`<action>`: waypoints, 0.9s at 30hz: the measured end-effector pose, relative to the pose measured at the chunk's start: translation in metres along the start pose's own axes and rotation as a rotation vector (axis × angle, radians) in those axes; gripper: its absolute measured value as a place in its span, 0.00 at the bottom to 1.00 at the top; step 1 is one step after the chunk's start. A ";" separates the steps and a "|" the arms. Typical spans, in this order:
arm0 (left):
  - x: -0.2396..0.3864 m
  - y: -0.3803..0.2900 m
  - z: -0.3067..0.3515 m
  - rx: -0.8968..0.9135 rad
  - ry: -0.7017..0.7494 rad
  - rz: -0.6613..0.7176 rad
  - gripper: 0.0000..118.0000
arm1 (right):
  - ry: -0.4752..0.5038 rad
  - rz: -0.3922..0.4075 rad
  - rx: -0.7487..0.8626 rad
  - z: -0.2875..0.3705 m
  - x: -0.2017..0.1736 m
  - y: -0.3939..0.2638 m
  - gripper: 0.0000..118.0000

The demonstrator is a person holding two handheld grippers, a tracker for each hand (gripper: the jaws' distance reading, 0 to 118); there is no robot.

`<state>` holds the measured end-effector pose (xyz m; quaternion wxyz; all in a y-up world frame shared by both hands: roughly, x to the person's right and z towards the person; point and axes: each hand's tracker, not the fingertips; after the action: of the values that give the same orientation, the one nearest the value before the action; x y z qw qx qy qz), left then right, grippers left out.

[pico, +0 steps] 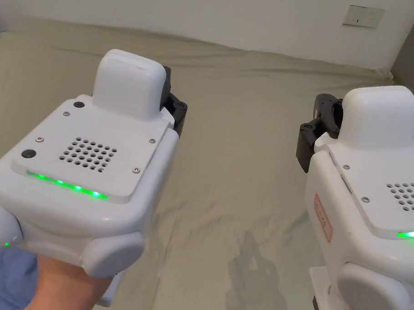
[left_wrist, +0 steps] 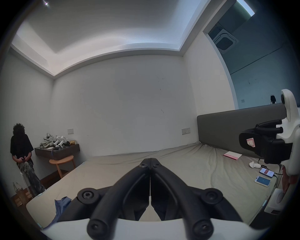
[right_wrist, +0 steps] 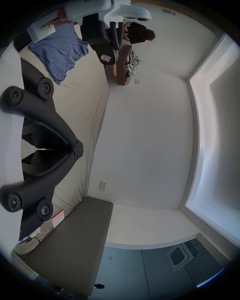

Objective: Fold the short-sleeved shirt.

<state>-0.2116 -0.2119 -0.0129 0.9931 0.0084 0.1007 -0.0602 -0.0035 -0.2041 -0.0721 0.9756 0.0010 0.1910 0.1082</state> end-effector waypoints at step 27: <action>-0.148 -0.003 0.100 -0.070 0.549 -0.072 0.00 | 0.467 -0.022 0.074 -0.026 -0.167 0.032 0.01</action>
<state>-0.3356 -0.2004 0.1148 0.9256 -0.0133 0.3681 -0.0874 -0.1705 -0.2091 -0.0324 0.9054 0.0098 0.4153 0.0877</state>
